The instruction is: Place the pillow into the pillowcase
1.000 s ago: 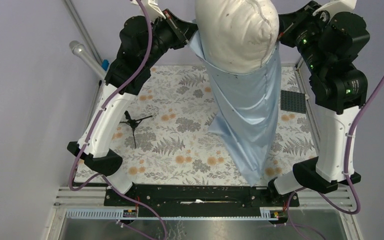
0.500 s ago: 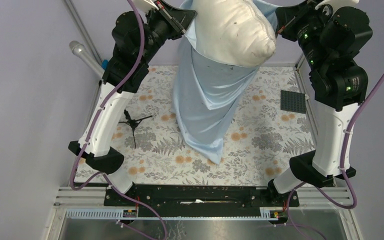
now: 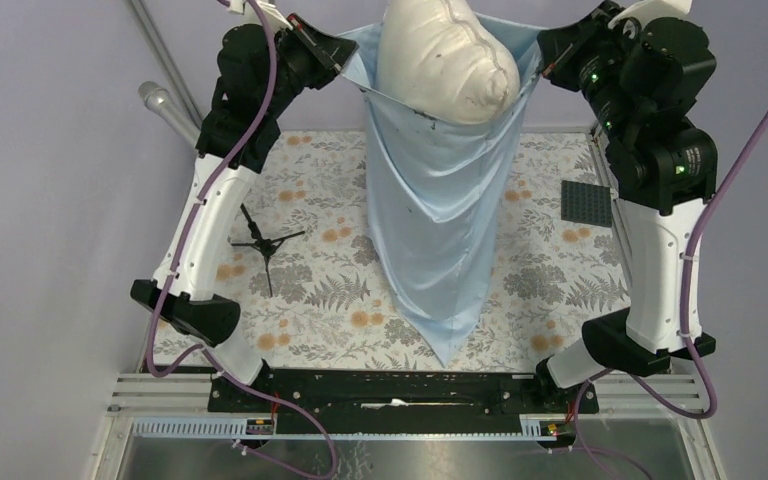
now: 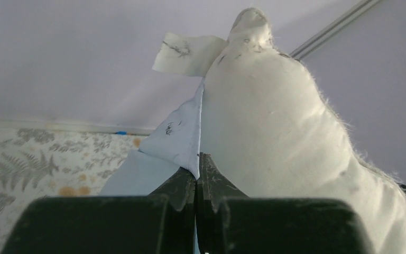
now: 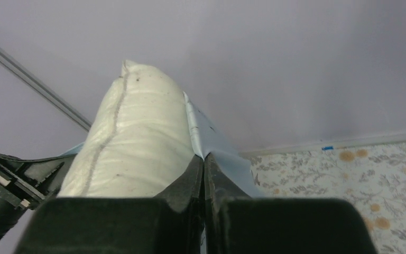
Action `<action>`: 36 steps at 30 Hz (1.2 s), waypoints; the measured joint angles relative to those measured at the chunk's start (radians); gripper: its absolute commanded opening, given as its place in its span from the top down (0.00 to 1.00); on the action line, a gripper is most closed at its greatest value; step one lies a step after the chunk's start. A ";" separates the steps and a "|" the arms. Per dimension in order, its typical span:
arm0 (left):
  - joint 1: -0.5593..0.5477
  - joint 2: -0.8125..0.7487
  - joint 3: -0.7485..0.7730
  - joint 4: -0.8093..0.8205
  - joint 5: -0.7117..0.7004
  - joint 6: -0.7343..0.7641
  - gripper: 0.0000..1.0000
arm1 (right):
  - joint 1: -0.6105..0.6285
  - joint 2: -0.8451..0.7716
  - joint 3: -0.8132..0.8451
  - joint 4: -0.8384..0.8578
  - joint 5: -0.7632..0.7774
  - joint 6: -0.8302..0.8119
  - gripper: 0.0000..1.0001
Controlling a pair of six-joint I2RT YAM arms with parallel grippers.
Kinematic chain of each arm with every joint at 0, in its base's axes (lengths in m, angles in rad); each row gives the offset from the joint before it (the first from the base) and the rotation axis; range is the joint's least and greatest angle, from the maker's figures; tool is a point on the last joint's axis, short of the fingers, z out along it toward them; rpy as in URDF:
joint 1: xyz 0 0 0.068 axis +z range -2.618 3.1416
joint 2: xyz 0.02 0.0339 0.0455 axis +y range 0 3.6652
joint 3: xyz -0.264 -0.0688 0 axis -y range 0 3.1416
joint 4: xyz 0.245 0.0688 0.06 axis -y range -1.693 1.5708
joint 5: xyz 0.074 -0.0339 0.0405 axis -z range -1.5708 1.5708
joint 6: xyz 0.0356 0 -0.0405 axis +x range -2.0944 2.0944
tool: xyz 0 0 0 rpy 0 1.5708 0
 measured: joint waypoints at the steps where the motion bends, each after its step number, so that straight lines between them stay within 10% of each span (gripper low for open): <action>1: 0.004 -0.002 0.001 0.021 0.012 -0.007 1.00 | 0.002 0.016 0.042 -0.004 0.000 -0.002 1.00; 19: -0.001 0.037 0.265 0.281 0.138 -0.168 1.00 | 0.002 -0.181 -0.204 0.305 -0.032 0.065 1.00; 28: -0.064 0.079 0.185 0.276 0.177 -0.155 1.00 | 0.005 0.015 0.183 0.192 0.008 0.001 1.00; 36: -0.069 0.160 0.268 0.122 0.201 -0.128 1.00 | 0.004 -0.148 -0.110 0.280 0.025 0.011 1.00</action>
